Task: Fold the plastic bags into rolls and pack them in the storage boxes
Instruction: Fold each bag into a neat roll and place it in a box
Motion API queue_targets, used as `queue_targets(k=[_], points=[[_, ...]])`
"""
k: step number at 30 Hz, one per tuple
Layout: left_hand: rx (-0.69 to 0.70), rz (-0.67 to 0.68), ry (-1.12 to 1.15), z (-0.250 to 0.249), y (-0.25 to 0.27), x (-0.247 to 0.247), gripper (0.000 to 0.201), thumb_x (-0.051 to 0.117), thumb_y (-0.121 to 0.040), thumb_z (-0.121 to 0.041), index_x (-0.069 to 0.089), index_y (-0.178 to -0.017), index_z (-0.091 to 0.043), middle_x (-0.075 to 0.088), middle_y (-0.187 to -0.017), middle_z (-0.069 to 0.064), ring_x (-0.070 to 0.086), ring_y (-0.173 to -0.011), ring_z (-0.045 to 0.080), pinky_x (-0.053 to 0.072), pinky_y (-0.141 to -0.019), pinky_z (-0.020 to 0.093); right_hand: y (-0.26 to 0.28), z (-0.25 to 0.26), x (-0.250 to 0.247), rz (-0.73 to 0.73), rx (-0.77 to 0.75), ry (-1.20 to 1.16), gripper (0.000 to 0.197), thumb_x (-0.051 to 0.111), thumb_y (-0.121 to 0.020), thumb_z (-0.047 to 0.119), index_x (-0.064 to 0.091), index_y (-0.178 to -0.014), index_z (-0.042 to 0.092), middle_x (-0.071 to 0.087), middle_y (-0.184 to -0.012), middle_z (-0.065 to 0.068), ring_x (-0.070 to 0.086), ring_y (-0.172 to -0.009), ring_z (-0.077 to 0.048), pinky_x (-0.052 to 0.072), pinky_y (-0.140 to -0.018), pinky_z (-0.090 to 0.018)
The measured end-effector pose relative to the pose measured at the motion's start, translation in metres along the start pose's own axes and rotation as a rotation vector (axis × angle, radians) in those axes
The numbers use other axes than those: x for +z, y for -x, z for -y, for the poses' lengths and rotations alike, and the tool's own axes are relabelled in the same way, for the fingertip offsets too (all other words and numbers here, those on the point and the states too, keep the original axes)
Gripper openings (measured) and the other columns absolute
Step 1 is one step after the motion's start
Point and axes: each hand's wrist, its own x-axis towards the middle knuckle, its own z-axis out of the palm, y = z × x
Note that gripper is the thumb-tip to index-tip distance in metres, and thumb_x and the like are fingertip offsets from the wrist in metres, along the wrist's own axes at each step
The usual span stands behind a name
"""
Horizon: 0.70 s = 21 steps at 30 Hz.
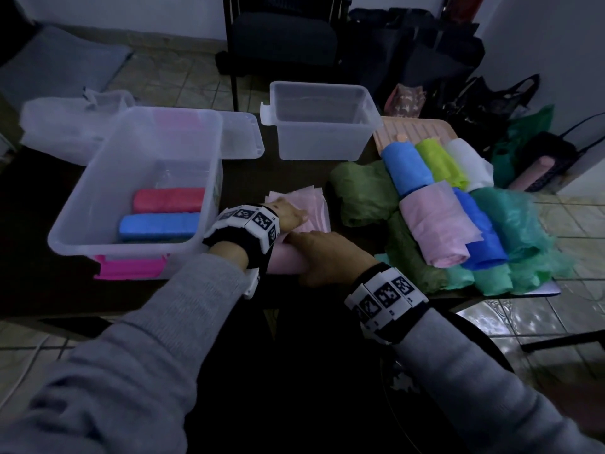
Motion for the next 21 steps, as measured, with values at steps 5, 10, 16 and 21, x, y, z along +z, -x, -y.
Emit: queue_targets(k=[5,10,16,21], points=[[-0.026,0.007,-0.023,-0.003,0.0,-0.003,0.057,0.018,-0.1,-0.048,0.033,-0.146,-0.018,0.026,-0.153,0.014,0.03,-0.138,0.03,0.025,-0.111,0.038,0.001,-0.001,0.006,0.019,-0.027,0.039,0.06,0.065,-0.08,0.031,0.039,-0.132,0.017,0.055,-0.124,-0.006,0.052,-0.113,-0.025,0.036,-0.091,-0.035],[-0.038,-0.028,0.064,-0.001,-0.004,0.001,0.057,0.028,-0.098,-0.049,0.046,-0.136,-0.01,0.042,-0.143,0.018,0.043,-0.128,0.03,0.033,-0.104,0.034,0.002,-0.005,0.012,-0.053,-0.005,-0.035,0.057,0.069,-0.078,0.026,0.038,-0.123,0.011,0.056,-0.117,-0.009,0.055,-0.105,-0.027,0.033,-0.079,-0.031],[0.058,-0.11,0.107,0.005,0.002,0.005,0.044,0.035,-0.101,-0.028,0.041,-0.14,-0.01,0.039,-0.146,0.013,0.037,-0.134,0.028,0.029,-0.108,0.033,0.006,-0.01,0.008,-0.079,0.018,0.023,0.058,0.067,-0.081,0.037,0.048,-0.134,0.023,0.044,-0.128,-0.005,0.04,-0.119,-0.023,0.034,-0.093,-0.035],[0.016,-0.155,0.149,0.011,0.01,0.003,0.046,0.038,-0.1,-0.025,0.034,-0.145,-0.016,0.024,-0.154,0.012,0.025,-0.141,0.028,0.023,-0.113,0.035,0.0,-0.016,0.005,-0.068,0.066,-0.24,0.06,0.074,-0.077,0.026,0.047,-0.129,0.012,0.057,-0.126,-0.008,0.054,-0.115,-0.026,0.044,-0.094,-0.035]])
